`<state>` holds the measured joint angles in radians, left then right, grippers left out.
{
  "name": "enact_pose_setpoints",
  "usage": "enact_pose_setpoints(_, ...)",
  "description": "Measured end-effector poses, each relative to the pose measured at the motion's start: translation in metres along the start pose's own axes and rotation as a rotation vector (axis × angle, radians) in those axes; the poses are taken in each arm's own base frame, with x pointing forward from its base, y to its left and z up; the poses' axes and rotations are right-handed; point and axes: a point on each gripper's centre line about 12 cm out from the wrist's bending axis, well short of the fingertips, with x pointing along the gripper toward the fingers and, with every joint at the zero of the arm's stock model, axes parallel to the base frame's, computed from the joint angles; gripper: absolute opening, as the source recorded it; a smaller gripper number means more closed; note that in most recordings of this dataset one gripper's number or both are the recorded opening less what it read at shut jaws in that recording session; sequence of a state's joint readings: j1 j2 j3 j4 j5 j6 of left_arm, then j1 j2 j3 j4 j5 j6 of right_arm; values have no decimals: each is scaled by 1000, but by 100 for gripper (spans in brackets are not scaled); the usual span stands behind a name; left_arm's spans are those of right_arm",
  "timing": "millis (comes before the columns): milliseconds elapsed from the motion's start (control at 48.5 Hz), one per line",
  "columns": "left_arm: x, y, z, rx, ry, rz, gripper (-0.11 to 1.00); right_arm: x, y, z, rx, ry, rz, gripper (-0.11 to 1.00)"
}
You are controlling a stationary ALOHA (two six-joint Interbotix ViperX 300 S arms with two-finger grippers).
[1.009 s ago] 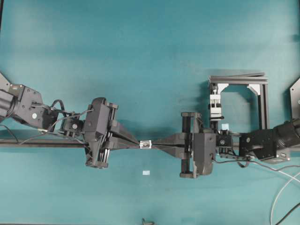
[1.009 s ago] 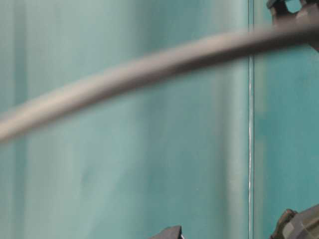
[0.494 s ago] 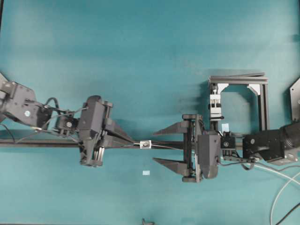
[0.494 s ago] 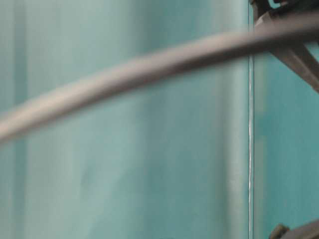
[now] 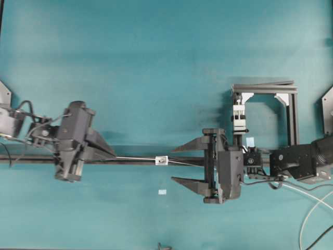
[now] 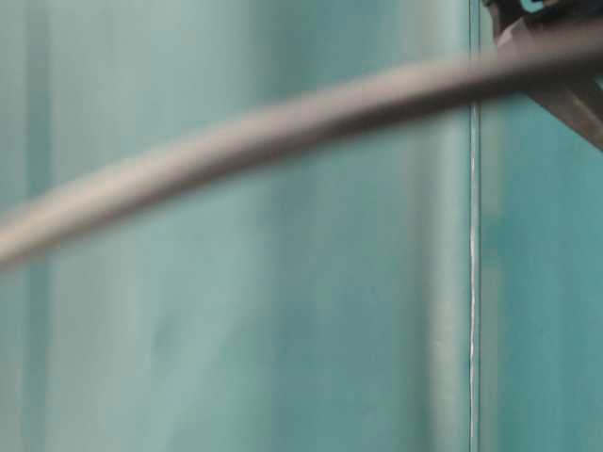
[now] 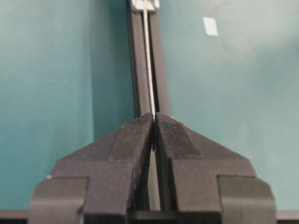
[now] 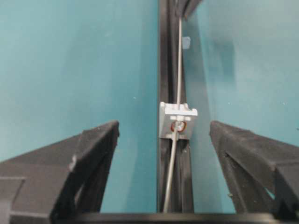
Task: Insert the wire through the hole in the metal fitting marked with a red label.
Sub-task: 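Open the right gripper and pull the wire leftward with the left gripper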
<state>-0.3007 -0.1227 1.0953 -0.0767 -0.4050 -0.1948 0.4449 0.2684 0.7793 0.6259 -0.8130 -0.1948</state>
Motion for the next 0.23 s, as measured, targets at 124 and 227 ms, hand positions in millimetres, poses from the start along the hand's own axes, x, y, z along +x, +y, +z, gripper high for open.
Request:
enact_pose_setpoints(124,-14,-1,-4,3,6,-6,-10,0,0,0,-1,0,1,88)
enact_pose_setpoints(227,-21,-1,-4,1,-2,-10,-10,0,0,-1,-2,1,1,88)
